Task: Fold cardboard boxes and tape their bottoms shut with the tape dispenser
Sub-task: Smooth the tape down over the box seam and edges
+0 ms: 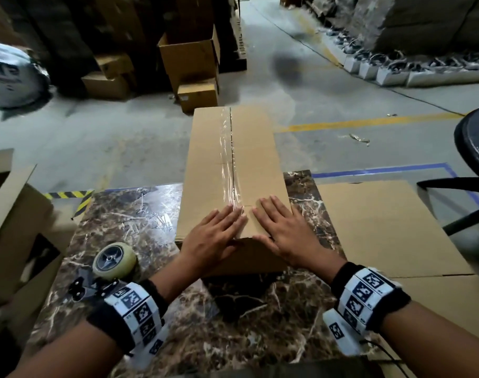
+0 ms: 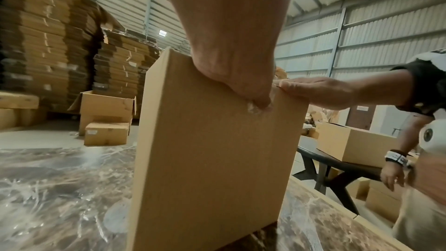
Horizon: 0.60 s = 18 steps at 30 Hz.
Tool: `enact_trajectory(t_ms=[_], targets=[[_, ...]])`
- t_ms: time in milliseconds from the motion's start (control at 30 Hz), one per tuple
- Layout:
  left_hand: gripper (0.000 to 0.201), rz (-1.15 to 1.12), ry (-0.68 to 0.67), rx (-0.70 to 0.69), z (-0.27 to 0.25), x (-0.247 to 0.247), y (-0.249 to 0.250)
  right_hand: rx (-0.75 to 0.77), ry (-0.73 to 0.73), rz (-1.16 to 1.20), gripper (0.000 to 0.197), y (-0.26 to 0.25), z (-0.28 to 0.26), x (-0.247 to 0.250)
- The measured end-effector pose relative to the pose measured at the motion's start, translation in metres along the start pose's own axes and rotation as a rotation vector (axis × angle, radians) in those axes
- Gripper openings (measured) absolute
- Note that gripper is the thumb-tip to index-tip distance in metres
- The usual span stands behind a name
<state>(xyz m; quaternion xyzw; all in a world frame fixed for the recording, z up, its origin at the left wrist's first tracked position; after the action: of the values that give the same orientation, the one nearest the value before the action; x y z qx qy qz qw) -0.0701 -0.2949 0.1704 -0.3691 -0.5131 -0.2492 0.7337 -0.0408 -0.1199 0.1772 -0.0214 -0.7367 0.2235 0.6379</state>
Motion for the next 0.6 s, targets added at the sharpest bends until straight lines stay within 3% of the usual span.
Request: enact_trajectory(t_ms=[133, 233, 333, 433, 500, 600], targets=[[0.089, -0.015, -0.065, 0.083, 0.0, -0.002, 0.002, 0.008, 0.015, -0.011, 0.095, -0.003, 0.003, 0.004], [0.076, -0.018, -0.081, 0.144, -0.001, 0.005, 0.005, -0.012, 0.053, -0.042, 0.109, -0.014, 0.007, 0.01], [0.074, 0.018, -0.094, 0.181, 0.001, 0.008, 0.005, -0.07, 0.098, -0.071, 0.1, -0.025, 0.012, 0.006], [0.117, 0.002, -0.187, 0.116, -0.001, 0.003, 0.0, -0.126, 0.056, -0.118, 0.093, -0.025, 0.014, -0.005], [0.122, -0.033, -0.243, 0.087, -0.006, 0.0, -0.004, -0.145, 0.026, -0.149, 0.095, -0.025, 0.014, -0.008], [0.117, -0.004, -0.19, 0.073, -0.014, 0.002, -0.013, -0.166, 0.009, -0.174, 0.1, -0.026, 0.012, -0.007]])
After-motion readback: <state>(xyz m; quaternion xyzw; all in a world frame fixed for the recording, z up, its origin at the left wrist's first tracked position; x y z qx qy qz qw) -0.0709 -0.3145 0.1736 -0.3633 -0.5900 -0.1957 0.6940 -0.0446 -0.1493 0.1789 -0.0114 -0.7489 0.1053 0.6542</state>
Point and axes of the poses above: each hand's wrist, its own z-axis towards the middle knuckle, its own x-axis out of the back of the hand, y = z × x, the point moved 5 cm from there along z, towards the middle knuckle, and after that the axes turned 13 degrees about z, right-handed, at the moved point
